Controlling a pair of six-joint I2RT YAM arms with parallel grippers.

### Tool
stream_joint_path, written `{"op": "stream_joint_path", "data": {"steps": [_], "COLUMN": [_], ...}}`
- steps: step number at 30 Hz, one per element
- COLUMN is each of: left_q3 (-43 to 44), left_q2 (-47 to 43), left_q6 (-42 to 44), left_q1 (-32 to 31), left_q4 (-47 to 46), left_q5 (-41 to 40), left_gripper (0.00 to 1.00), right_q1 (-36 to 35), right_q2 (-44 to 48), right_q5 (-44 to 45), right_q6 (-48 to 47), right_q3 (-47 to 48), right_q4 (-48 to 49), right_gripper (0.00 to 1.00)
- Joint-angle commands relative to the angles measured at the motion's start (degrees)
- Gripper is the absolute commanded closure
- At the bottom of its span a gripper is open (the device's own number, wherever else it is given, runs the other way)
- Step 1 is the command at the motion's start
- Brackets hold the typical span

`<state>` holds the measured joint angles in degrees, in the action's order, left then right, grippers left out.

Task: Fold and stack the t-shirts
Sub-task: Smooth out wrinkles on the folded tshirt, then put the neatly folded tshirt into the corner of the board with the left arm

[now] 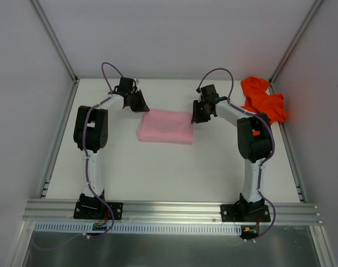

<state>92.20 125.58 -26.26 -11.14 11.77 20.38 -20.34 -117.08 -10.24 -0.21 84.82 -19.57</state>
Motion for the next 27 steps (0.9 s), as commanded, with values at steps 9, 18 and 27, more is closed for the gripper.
{"op": "stream_joint_path", "data": {"steps": [9, 18, 27], "left_q3": [6.49, 15.46, 12.66], "left_q2": [3.35, 3.11, -9.64], "left_q6": [-1.86, 3.67, 8.94], "left_q1": [1.82, 3.05, 3.40], "left_q4": [-0.08, 6.60, 20.56], "left_q5": [1.15, -0.08, -1.39], "left_gripper": [0.90, 0.82, 0.01], "right_q1": [0.12, 0.12, 0.04], "right_q2": [-4.74, -7.03, 7.55], "right_q5": [4.70, 7.78, 1.30], "right_q6": [1.44, -1.20, -2.60], "right_q3": [10.19, 17.22, 10.04], "right_q4": [-0.12, -3.53, -3.72], "right_gripper": [0.69, 0.68, 0.21]}}
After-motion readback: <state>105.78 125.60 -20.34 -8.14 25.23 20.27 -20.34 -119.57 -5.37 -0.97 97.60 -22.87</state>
